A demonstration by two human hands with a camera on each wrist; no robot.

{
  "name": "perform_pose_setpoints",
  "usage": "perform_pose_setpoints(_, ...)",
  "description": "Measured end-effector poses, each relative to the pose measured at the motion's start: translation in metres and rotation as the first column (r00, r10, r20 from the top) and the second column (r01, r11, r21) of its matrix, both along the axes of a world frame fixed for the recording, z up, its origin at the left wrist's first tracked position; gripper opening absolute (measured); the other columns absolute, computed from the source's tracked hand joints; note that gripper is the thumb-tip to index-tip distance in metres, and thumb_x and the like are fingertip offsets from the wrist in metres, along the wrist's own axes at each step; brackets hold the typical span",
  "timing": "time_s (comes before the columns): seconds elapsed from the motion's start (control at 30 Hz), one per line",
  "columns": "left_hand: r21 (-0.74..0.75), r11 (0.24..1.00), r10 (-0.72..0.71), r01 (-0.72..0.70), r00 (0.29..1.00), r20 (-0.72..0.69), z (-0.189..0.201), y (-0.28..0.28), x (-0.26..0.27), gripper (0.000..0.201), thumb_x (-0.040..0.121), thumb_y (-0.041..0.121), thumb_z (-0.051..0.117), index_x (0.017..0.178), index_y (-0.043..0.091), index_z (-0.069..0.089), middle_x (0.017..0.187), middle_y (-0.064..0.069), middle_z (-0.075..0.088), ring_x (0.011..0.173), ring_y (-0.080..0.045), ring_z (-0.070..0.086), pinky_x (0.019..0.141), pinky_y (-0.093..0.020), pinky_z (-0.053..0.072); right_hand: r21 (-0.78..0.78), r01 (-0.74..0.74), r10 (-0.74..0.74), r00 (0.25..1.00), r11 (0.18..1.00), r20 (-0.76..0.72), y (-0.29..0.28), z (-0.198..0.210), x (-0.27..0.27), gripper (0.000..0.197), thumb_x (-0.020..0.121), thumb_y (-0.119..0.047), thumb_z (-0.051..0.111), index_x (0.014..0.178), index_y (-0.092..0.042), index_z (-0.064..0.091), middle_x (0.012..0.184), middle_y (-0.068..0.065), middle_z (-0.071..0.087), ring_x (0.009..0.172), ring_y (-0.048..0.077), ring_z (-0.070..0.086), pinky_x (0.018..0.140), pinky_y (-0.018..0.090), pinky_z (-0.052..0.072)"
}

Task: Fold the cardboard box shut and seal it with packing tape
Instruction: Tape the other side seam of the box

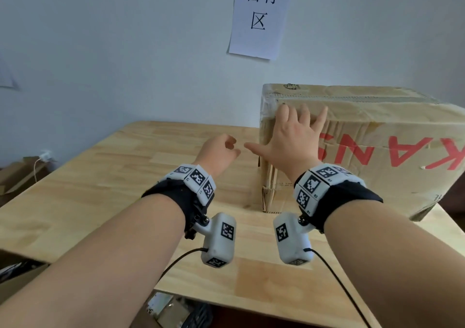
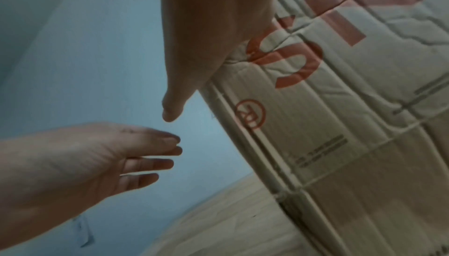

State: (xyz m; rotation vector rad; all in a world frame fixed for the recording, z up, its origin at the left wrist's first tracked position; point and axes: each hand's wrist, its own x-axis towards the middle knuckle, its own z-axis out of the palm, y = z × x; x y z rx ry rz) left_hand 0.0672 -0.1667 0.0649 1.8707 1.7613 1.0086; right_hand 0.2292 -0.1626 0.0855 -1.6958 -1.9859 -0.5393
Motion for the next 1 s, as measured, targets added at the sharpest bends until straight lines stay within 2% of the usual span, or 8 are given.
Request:
perform_pose_setpoints(0.1, 0.035, 0.999, 0.021, -0.023, 0.998, 0.066, 0.004, -0.002, -0.006, 0.033, 0.091, 0.021, 0.058, 0.122, 0.010, 0.057, 0.115, -0.004, 0.062, 0.105, -0.018, 0.059, 0.092, -0.029, 0.046, -0.018, 0.086, -0.087, 0.995, 0.996, -0.054, 0.000, -0.010, -0.013, 0.094, 0.071, -0.075, 0.057, 0.134, -0.009, 0.031, 0.148, 0.010, 0.033, 0.144, 0.042, 0.008, 0.104, 0.072, -0.004)
perform_pose_setpoints(0.23, 0.048, 0.999, -0.009, 0.008, 0.999, 0.034, -0.001, -0.008, -0.016, 0.033, 0.093, 0.022, 0.056, 0.124, 0.010, 0.055, 0.116, -0.002, 0.060, 0.104, -0.015, 0.058, 0.095, -0.029, 0.046, -0.019, 0.117, -0.119, 0.987, 0.993, -0.113, 0.006, -0.029, -0.018, 0.087, 0.075, -0.047, 0.068, 0.139, -0.016, 0.018, 0.155, 0.010, 0.014, 0.145, 0.038, -0.006, 0.101, 0.077, 0.000)
perform_pose_setpoints(0.3, 0.061, 0.998, -0.018, 0.017, 1.000, 0.006, -0.002, -0.009, -0.021, 0.033, 0.094, 0.022, 0.055, 0.125, 0.010, 0.054, 0.117, -0.002, 0.060, 0.104, -0.014, 0.057, 0.094, -0.027, 0.045, -0.015, 0.112, -0.113, 0.986, 0.994, -0.124, 0.009, -0.031, -0.018, 0.083, 0.075, -0.037, 0.069, 0.139, -0.016, 0.019, 0.152, 0.008, 0.019, 0.145, 0.038, -0.003, 0.101, 0.079, 0.004)
perform_pose_setpoints(0.53, 0.121, 0.990, -0.047, 0.067, 0.986, -0.158, 0.005, -0.007, -0.015, 0.047, 0.092, 0.018, 0.056, 0.137, 0.012, 0.042, 0.136, -0.007, 0.046, 0.120, -0.019, 0.049, 0.105, -0.034, 0.040, -0.006, -0.060, 0.057, 0.981, 0.998, -0.184, -0.004, -0.031, 0.015, 0.081, 0.079, -0.036, 0.065, 0.143, -0.012, 0.021, 0.151, 0.007, 0.019, 0.145, 0.036, -0.002, 0.108, 0.071, 0.001)
perform_pose_setpoints(0.67, 0.250, 0.960, -0.039, 0.127, 0.943, -0.329, 0.022, -0.004, 0.006, 0.068, 0.087, 0.023, 0.064, 0.145, 0.015, 0.029, 0.146, -0.011, 0.029, 0.131, -0.027, 0.036, 0.111, -0.035, 0.028, 0.092, -0.230, 0.245, 0.945, 0.969, -0.217, -0.005, -0.034, 0.053, 0.091, 0.064, -0.030, 0.082, 0.135, -0.008, 0.030, 0.140, 0.017, 0.036, 0.139, 0.042, 0.017, 0.114, 0.058, 0.017)
perform_pose_setpoints(0.77, 0.281, 0.941, 0.002, 0.189, 0.827, -0.562, 0.036, 0.004, 0.024, 0.085, 0.084, 0.032, 0.067, 0.150, 0.022, 0.015, 0.156, -0.007, 0.011, 0.141, -0.031, 0.018, 0.115, -0.045, 0.020, 0.072, -0.325, 0.333, 0.919, 0.943, -0.213, -0.005, -0.033, 0.075, 0.093, 0.061, -0.028, 0.085, 0.134, -0.006, 0.034, 0.135, 0.019, 0.038, 0.135, 0.043, 0.024, 0.116, 0.047, 0.014)
perform_pose_setpoints(0.87, 0.263, 0.939, 0.053, 0.220, 0.664, -0.746, 0.050, 0.017, 0.037, 0.091, 0.085, 0.038, 0.066, 0.151, 0.028, 0.005, 0.160, -0.003, 0.001, 0.146, -0.030, 0.002, 0.117, -0.049, 0.002, 0.039, -0.389, 0.388, 0.897, 0.920, -0.213, -0.006, -0.028, 0.087, 0.088, 0.063, -0.021, 0.083, 0.135, -0.013, 0.032, 0.136, 0.016, 0.036, 0.133, 0.040, 0.029, 0.112, 0.055, 0.026)
perform_pose_setpoints(1.0, 0.209, 0.966, 0.089, 0.149, 0.571, -0.816, 0.063, 0.035, 0.042, 0.076, 0.085, 0.045, 0.062, 0.148, 0.033, 0.020, 0.157, 0.001, 0.020, 0.145, -0.030, 0.010, 0.110, -0.063, -0.010, 0.022, -0.445, 0.442, 0.880, 0.895, -0.172, -0.007, -0.012, 0.082, 0.064, 0.072, -0.017, 0.073, 0.129, -0.011, 0.044, 0.132, 0.012, 0.043, 0.123, 0.035, 0.040, 0.103, 0.051, 0.038)
